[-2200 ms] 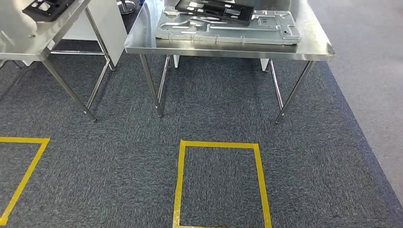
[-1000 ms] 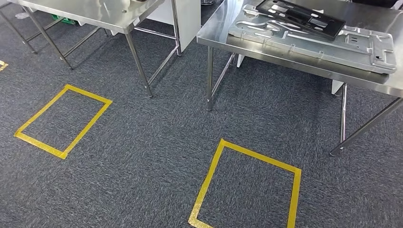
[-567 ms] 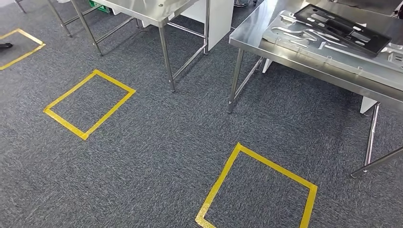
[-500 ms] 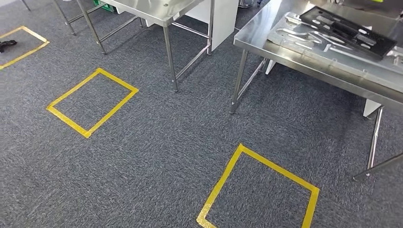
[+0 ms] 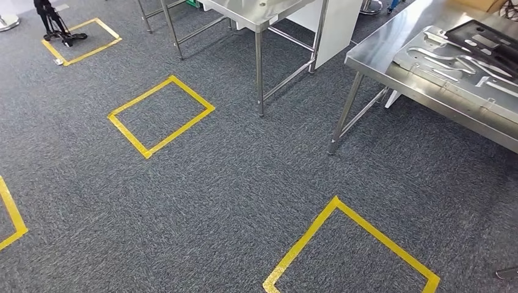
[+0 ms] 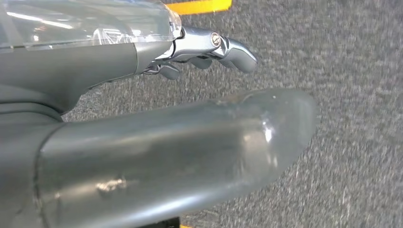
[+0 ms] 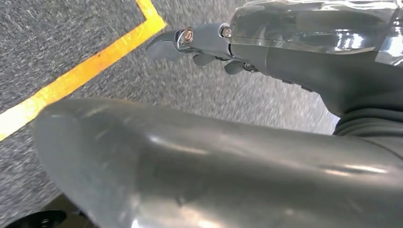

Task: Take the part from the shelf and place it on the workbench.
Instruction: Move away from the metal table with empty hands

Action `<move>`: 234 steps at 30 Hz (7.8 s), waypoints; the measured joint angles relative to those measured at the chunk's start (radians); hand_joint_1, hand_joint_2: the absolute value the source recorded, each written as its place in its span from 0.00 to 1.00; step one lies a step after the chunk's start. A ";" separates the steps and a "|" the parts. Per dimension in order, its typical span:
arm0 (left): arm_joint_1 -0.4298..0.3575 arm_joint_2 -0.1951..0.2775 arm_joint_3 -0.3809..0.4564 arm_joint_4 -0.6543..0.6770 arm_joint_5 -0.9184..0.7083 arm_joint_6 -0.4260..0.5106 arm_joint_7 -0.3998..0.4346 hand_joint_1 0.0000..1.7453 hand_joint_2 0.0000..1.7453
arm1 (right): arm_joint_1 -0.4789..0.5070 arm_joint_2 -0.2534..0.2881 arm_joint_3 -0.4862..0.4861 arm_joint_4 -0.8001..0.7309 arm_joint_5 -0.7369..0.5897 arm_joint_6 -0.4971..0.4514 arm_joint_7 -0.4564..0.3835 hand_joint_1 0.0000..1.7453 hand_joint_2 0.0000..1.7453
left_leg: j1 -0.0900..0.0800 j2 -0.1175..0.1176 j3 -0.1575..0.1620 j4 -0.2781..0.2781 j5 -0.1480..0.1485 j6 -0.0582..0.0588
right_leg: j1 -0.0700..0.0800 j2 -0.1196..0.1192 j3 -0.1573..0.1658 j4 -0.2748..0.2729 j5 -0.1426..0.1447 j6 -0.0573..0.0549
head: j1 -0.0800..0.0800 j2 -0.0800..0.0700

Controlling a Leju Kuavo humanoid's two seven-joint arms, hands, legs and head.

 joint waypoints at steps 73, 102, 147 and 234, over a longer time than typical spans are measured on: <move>-0.003 0.003 0.004 0.003 0.019 -0.034 0.045 0.00 0.00 | 0.005 0.001 0.066 0.006 0.056 0.019 0.054 0.00 0.00 | -0.010 0.073 0.078 -0.056 -0.004 0.011 | 0.015 -0.063 -0.029 0.008 0.042 0.004 | -0.017 0.000; -0.008 0.005 0.004 0.011 0.031 -0.013 0.083 0.00 0.00 | 0.007 0.001 0.074 0.007 0.087 0.033 0.076 0.00 0.00 | -0.005 0.115 0.095 -0.053 -0.007 0.000 | 0.020 -0.077 -0.004 -0.020 0.029 -0.008 | -0.011 0.000; -0.005 0.005 0.004 0.018 0.048 0.000 0.127 0.00 0.00 | 0.013 -0.002 0.099 0.008 0.108 0.061 0.102 0.00 0.00 | -0.010 -0.013 0.049 -0.061 0.031 0.042 | 0.004 0.020 -0.035 0.062 0.006 0.021 | 0.002 0.000; -0.007 -0.004 0.035 0.024 0.261 -0.066 0.091 0.00 0.00 | 0.008 0.010 0.064 0.007 0.072 0.063 0.079 0.00 0.00 | 0.000 0.075 0.040 -0.068 0.050 0.048 | 0.006 -0.054 -0.043 0.144 -0.086 0.036 | 0.006 0.000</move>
